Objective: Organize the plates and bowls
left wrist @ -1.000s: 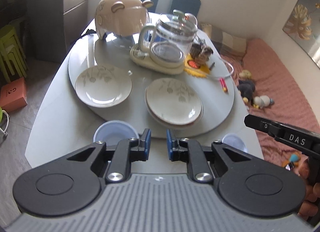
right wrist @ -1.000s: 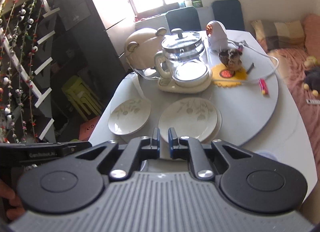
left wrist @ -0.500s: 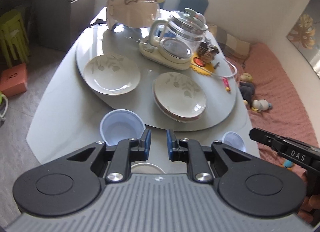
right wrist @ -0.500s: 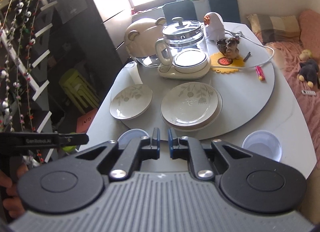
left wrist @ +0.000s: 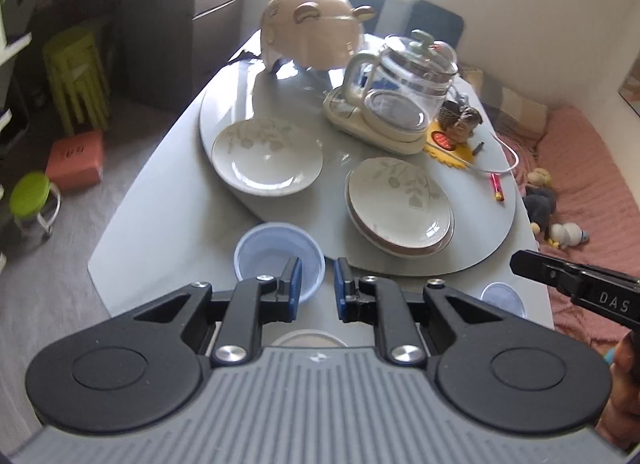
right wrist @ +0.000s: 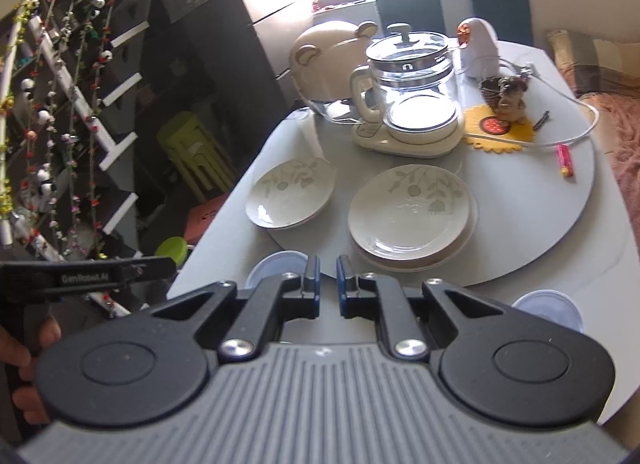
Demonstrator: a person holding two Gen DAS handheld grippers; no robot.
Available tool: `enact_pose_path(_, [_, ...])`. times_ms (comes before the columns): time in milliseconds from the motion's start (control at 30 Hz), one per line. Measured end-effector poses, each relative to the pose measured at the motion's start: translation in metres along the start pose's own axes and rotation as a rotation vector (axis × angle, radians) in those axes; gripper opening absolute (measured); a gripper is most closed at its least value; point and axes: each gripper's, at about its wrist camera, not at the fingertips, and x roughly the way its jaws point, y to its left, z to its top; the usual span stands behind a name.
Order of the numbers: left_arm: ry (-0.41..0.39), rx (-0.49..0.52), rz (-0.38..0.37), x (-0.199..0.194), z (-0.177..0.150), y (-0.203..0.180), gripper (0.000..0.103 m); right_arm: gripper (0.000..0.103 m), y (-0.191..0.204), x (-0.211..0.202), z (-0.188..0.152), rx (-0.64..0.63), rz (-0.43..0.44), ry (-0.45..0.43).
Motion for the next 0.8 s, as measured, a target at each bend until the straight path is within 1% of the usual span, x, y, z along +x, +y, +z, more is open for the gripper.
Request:
enact_pose_path(67, [0.008,-0.026,0.003,-0.002,-0.006,-0.001,0.019,0.012,0.001,0.003,-0.001,-0.014,-0.001,0.009])
enact_pose_path(167, [0.02,-0.048,0.003,-0.002,-0.012,0.001,0.019,0.012,0.001,0.007,-0.004,-0.001,0.017,0.024])
enact_pose_path(300, [0.031,-0.063,0.003,0.005,-0.007,0.01,0.019,0.012,0.005,0.016,-0.002,0.006,0.031,0.036])
enact_pose_path(433, [0.043,-0.06,-0.01,0.02,0.008,0.021,0.019,0.012,0.01,0.028,0.003,0.012,0.026,0.045])
enact_pose_path(533, [0.052,-0.033,0.003,0.03,0.026,0.029,0.019,0.012,0.013,0.038,0.008,0.026,0.006,0.037])
enact_pose_path(633, [0.064,-0.031,-0.036,0.039,0.039,0.041,0.019,0.013,0.015,0.053,0.02,0.082,0.01,0.053])
enact_pose_path(733, [0.074,-0.002,-0.027,0.053,0.05,0.053,0.019,0.013,0.019,0.069,0.03,0.119,0.002,0.039])
enact_pose_path(800, [0.088,-0.01,-0.034,0.063,0.058,0.064,0.023,0.013,0.023,0.083,0.036,0.131,-0.006,0.047])
